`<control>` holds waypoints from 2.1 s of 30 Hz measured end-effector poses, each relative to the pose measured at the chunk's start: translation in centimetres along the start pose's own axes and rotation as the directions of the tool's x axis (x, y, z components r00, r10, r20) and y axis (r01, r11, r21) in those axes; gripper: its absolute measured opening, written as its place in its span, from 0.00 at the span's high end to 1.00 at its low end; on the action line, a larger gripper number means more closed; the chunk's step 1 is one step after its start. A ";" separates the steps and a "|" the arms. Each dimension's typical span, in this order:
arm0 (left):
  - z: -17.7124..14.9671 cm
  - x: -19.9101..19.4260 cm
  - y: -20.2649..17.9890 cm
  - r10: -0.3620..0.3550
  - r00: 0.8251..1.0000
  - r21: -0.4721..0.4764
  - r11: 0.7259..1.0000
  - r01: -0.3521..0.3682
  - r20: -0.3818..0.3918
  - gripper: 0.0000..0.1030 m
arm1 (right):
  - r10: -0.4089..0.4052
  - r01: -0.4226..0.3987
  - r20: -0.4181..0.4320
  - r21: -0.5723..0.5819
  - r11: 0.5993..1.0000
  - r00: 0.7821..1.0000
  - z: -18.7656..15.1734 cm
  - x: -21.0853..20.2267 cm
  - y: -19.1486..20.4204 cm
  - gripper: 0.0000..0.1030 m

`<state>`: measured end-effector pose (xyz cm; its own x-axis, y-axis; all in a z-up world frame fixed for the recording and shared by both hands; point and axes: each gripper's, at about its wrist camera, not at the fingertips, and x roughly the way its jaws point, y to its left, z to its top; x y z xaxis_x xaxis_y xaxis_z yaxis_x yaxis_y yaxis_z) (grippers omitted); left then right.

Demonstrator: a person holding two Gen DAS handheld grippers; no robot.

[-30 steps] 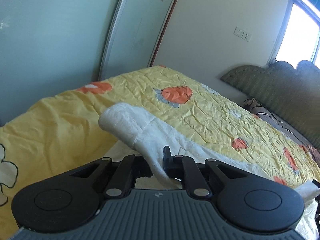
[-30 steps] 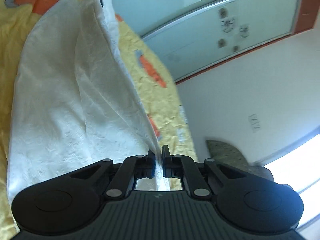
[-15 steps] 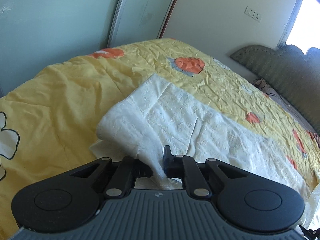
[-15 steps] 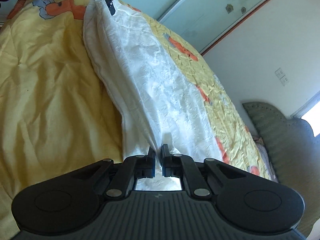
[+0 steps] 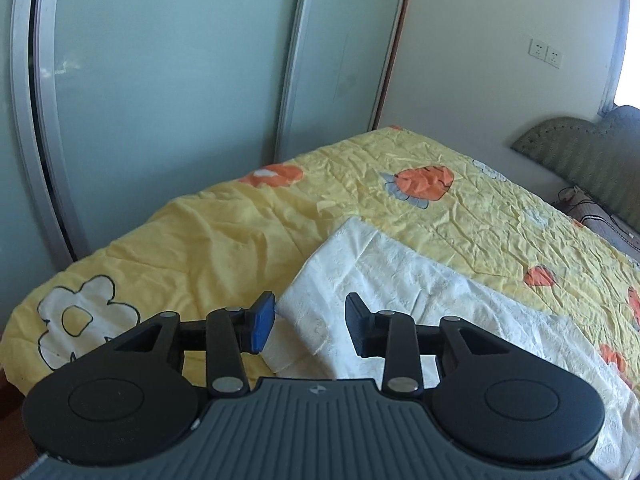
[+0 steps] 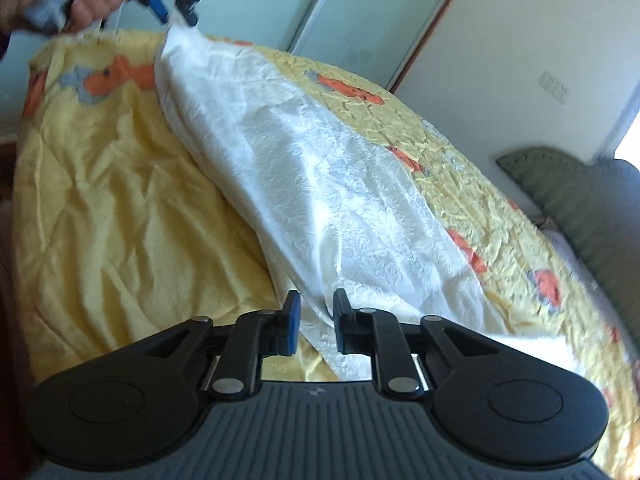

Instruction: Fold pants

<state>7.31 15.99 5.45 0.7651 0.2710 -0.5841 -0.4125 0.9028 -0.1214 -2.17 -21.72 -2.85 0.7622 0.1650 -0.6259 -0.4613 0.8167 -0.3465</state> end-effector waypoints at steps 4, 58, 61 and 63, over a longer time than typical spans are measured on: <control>-0.9 -2.1 -5.3 -0.141 0.989 0.158 0.978 0.133 0.045 0.53 | -0.065 0.040 0.067 0.320 0.946 0.996 -2.5 -4.0 -6.7 0.72; -23.2 -7.2 -30.1 -0.625 0.745 0.852 0.237 0.466 -0.233 0.59 | -0.455 -0.162 0.034 0.956 -0.245 0.890 -23.8 -3.4 -27.4 0.96; -23.6 -7.7 -29.9 -0.649 0.734 0.872 0.222 0.436 -0.202 0.60 | -0.497 -0.201 0.083 0.961 -0.190 0.864 -22.1 -6.1 -26.8 0.96; -24.1 -8.5 -29.6 -0.677 0.721 0.899 0.212 0.384 -0.149 0.58 | -0.530 -0.206 0.107 0.970 -0.131 0.841 -20.4 -8.5 -26.6 0.96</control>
<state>1.13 -21.09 -5.30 0.7571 -0.4653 -0.4586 0.6511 0.5953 0.4709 -5.63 -56.14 -2.51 0.9344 -0.2352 -0.2677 0.3435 0.3951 0.8520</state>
